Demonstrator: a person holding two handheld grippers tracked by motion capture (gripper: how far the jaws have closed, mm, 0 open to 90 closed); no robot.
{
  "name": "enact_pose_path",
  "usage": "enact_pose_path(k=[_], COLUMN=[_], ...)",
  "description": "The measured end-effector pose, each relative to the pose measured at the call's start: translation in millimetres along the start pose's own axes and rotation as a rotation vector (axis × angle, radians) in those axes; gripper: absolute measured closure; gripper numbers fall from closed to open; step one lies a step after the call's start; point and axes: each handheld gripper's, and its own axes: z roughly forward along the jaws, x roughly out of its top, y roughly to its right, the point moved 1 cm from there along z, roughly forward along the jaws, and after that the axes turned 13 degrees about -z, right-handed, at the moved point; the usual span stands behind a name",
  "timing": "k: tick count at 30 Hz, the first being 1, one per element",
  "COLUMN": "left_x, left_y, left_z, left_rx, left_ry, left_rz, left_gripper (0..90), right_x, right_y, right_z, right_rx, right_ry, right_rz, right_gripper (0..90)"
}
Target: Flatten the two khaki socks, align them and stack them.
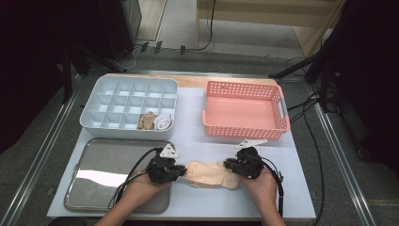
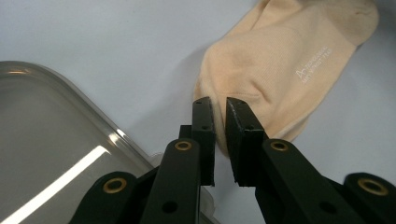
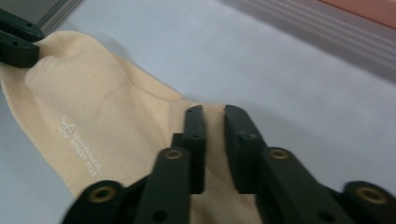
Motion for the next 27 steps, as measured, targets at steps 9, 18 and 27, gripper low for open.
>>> enact_pose_path(k=[9,18,27], left_x=[0.8,4.6,11.7], left_y=[0.1,-2.5,-8.0], left_z=[1.9,-2.2,4.7], left_rx=[-0.014,-0.015,-0.015], left_ry=[-0.013,0.016,0.041], left_rz=[0.006,0.0,-0.038], left_gripper=[80.6,70.8,59.8], right_x=[1.7,-0.4,-4.1], right_y=[6.9,7.5,6.6], right_z=[-10.7,-10.7,-9.3], right_rx=[-0.031,-0.009,-0.003], right_ry=[0.021,0.027,0.045], right_rz=[0.016,0.025,0.022], right_gripper=[86.8,76.5,67.9])
